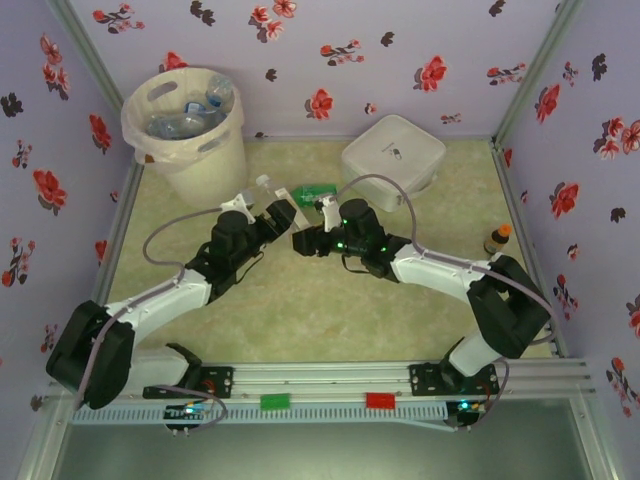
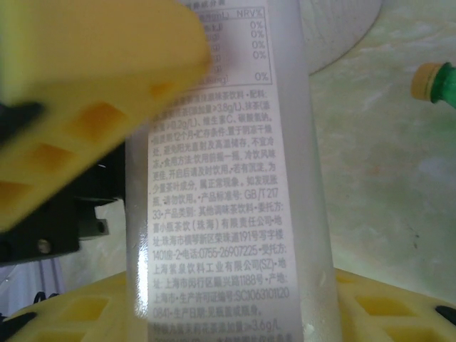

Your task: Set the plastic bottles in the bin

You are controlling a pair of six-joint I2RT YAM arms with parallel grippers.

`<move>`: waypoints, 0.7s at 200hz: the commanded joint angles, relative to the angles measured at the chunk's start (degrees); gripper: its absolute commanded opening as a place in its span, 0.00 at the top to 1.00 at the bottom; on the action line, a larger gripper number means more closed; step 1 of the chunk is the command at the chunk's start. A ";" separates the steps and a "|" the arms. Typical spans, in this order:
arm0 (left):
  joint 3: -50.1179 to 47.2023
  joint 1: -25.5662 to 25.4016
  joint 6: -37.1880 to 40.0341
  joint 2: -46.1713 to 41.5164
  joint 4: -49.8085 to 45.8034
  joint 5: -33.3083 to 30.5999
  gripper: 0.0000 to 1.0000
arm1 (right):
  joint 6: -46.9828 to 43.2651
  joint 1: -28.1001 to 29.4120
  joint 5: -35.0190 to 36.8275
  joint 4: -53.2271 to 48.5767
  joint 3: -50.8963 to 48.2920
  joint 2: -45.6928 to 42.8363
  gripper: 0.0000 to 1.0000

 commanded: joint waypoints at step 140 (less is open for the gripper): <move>24.46 12.60 23.65 -2.98 -29.50 6.36 0.59 | -3.87 1.30 10.45 -5.84 -0.96 -10.20 0.00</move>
